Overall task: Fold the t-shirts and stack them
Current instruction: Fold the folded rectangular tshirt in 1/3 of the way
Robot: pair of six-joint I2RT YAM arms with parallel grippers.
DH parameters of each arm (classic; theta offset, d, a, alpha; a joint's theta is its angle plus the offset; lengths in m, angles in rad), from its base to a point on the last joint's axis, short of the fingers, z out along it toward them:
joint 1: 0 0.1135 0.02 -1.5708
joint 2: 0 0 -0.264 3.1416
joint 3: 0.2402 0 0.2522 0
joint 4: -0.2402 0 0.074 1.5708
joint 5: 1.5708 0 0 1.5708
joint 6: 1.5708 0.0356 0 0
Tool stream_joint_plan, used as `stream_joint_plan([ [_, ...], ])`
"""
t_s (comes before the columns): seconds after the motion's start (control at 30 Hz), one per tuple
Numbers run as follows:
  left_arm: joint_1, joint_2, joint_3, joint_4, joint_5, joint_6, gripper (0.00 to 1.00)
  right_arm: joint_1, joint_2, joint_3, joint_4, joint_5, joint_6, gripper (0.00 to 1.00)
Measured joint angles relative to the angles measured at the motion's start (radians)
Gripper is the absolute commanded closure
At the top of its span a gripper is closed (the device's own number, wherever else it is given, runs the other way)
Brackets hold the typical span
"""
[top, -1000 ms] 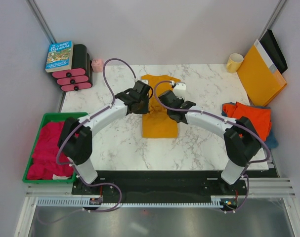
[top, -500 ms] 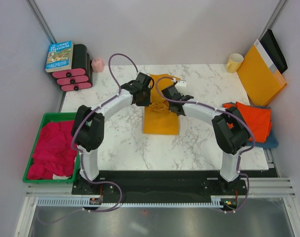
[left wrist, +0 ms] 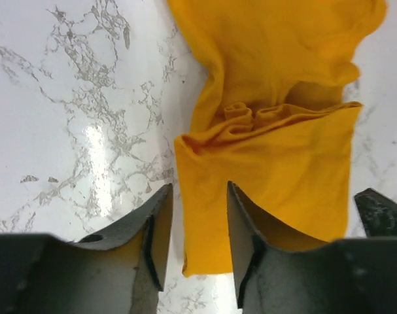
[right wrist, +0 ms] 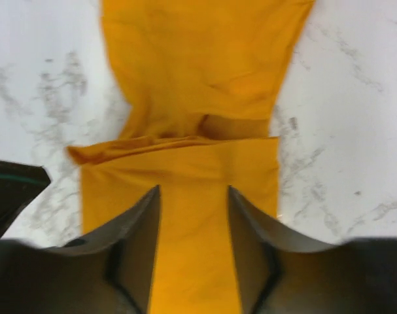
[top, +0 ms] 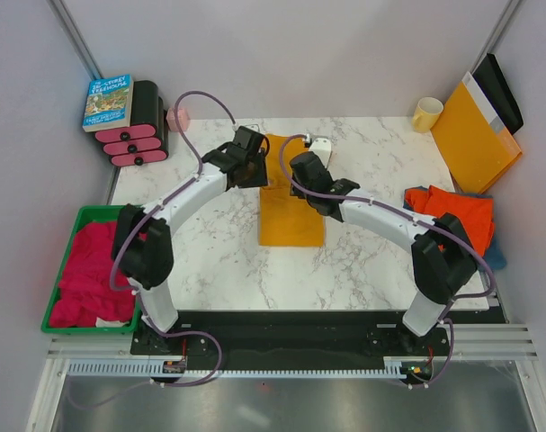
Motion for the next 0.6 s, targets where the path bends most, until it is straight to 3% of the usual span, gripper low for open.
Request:
stream_joint_plan([
  [0.07,-0.005,-0.08,-0.055,0.022,0.007,-0.018,0.77,0.03,-0.026,-0.003,0.007,-0.024,0.005,0.98],
  [0.1,-0.01,-0.1,-0.073,0.029,0.013,-0.022,0.84,0.047,-0.035,-0.015,0.023,-0.038,0.02,1.0],
  [0.23,-0.055,-0.15,-0.195,0.086,0.064,-0.048,0.9,0.093,-0.034,-0.11,0.042,-0.067,0.074,1.0],
  [0.6,-0.126,-0.018,-0.407,0.187,0.19,-0.08,0.91,0.145,0.076,-0.258,0.054,-0.053,0.187,1.0],
])
